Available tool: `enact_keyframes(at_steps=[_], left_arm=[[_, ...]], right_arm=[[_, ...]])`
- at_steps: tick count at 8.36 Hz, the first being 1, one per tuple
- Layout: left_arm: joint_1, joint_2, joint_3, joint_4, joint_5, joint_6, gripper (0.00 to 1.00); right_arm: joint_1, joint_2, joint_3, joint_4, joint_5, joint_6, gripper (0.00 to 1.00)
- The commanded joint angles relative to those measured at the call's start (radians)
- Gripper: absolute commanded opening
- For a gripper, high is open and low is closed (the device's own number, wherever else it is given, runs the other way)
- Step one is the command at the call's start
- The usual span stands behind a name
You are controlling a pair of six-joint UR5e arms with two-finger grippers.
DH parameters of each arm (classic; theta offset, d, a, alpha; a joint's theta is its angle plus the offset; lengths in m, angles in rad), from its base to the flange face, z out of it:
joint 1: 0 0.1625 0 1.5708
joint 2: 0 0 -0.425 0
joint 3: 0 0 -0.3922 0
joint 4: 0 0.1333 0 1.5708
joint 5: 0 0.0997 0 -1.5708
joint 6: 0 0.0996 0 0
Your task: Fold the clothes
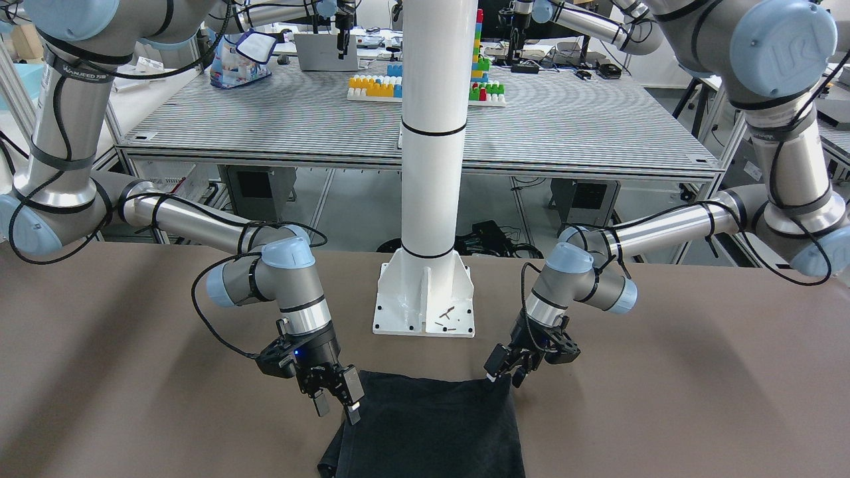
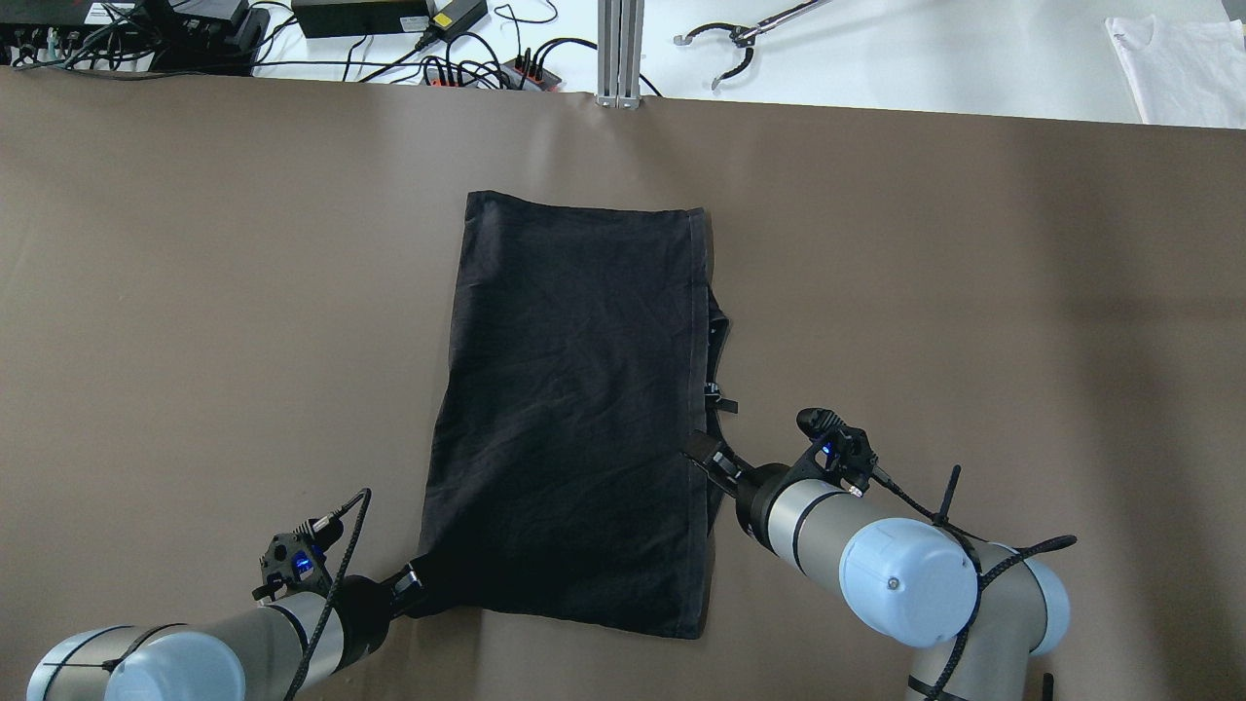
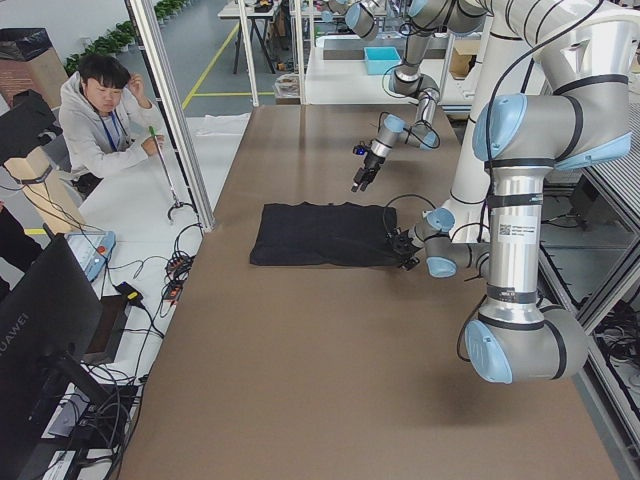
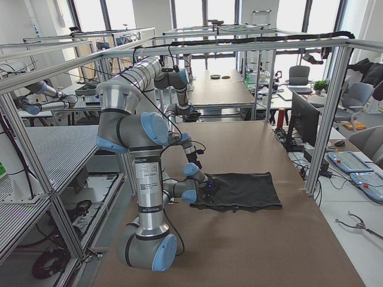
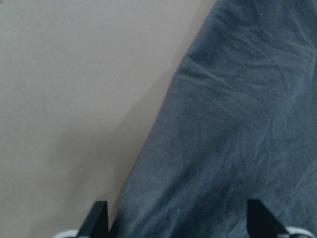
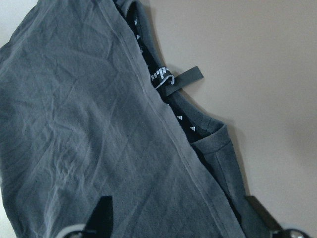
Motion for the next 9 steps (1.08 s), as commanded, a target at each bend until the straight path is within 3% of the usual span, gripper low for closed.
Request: enact_keyframes(at_steps=[1, 2, 4, 5, 6, 9], left_arm=[[0.006, -0.001, 0.012, -0.001, 0.007, -0.004, 1.0], [0.004, 0.001, 0.014, -0.001, 0.01, -0.003, 0.95], [0.006, -0.001, 0.012, -0.001, 0.007, 0.005, 0.34], [0.006, -0.001, 0.012, -0.001, 0.009, 0.008, 0.08], [0.007, -0.001, 0.011, -0.001, 0.009, 0.01, 0.0], [0.009, -0.004, 0.012, 0.001, 0.009, 0.013, 0.0]], right_arm=[[0.0, -0.001, 0.003, 0.0, -0.005, 0.002, 0.93], [0.0, -0.001, 0.003, 0.0, -0.005, 0.002, 0.93], [0.0, -0.002, 0.003, 0.0, -0.005, 0.002, 0.93], [0.0, -0.002, 0.003, 0.0, -0.006, 0.002, 0.93], [-0.002, -0.002, 0.003, 0.0, -0.017, 0.003, 0.93], [-0.078, -0.004, -0.005, -0.003, -0.093, 0.045, 0.92]])
